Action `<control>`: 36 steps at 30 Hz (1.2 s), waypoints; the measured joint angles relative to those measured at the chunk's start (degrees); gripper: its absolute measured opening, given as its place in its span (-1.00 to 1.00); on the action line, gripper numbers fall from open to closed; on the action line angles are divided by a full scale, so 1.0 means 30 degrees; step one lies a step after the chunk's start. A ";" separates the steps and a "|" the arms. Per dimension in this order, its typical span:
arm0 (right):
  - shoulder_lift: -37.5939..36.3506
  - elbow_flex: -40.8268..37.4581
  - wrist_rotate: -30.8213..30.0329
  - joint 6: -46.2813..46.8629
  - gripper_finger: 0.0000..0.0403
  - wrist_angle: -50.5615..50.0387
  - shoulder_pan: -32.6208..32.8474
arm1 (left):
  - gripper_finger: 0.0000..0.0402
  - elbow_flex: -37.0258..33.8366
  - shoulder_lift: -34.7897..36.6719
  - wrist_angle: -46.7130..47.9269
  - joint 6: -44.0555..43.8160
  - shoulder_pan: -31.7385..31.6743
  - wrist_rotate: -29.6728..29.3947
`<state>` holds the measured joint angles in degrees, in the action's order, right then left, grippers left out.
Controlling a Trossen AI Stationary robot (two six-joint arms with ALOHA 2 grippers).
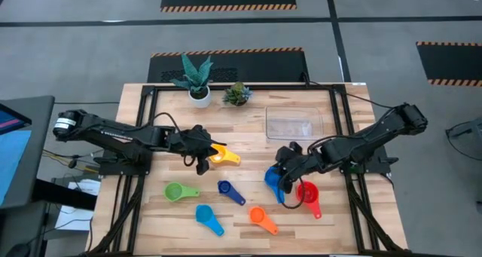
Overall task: Nest measuring cups in basket
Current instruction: Stack the blue measuring cup on top of the red measuring cup
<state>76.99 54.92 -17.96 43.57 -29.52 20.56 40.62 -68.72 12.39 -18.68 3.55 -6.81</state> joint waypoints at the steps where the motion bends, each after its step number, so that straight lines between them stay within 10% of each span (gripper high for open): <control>1: 0.0000 0.0000 0.0000 0.0869 -0.42 -0.0667 -0.0009 | -1.00 0.0000 -0.0065 -0.0056 -0.0001 0.0000 -0.0005; 24: 0.2019 0.0000 0.1001 0.5815 -0.42 -0.1959 -0.0608 | -0.99 0.0000 -0.0105 -0.1126 -0.0007 -0.0119 -0.1014; 36: 0.1617 -0.0007 0.0962 0.5749 -0.42 -0.1933 -0.1029 | -0.52 0.0000 -0.0105 -0.1111 -0.0085 -0.0146 -0.1740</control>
<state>81.84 54.89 -15.07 60.82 -35.32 17.47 40.62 -69.04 9.06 -18.93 3.11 -12.03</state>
